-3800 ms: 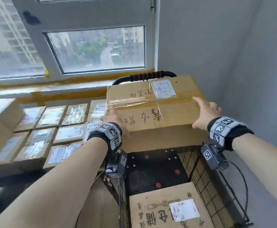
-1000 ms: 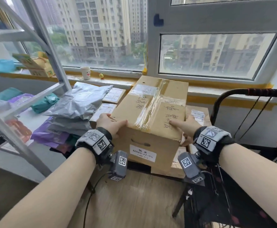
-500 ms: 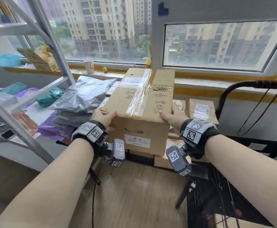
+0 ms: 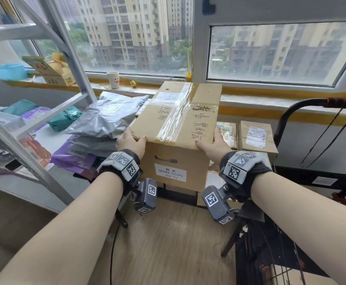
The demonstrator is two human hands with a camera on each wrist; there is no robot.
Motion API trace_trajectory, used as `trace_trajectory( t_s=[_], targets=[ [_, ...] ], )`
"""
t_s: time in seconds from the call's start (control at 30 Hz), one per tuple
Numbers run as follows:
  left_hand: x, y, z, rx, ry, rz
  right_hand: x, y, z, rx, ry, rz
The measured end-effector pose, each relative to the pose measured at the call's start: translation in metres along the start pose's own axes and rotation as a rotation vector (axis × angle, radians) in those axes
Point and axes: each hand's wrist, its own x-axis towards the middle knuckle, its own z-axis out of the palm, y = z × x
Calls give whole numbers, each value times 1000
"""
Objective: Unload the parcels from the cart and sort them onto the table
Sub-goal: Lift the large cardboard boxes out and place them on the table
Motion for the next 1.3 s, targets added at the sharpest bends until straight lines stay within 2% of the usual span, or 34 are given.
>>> trace_trajectory(
  t_s=[0.2,0.27,0.33,0.4,0.53,0.73,0.9,1.03,1.3],
  targets=[
    [-5,4,-3,149,-5,41,-6,-1,-6,-58,3,-26],
    [-13,7,-4,250,14,176,-8,0,-5,-80,19,-39],
    [-21,8,-3,360,-25,321,-11,2,-2,-112,37,-60],
    [-28,8,-2,425,-85,351,-14,2,-1,-127,39,-62],
    [-36,14,-3,440,-88,368,-28,-3,-7,-165,49,-72],
    [-72,45,22,343,-142,627,-58,15,-33,-274,84,-30],
    [-106,77,52,390,-258,765,-78,35,-75,-377,138,47],
    [-134,102,81,400,-290,865,-94,50,-119,-432,212,85],
    [-214,170,160,417,-410,1016,-145,106,-244,-517,283,221]
  ],
)
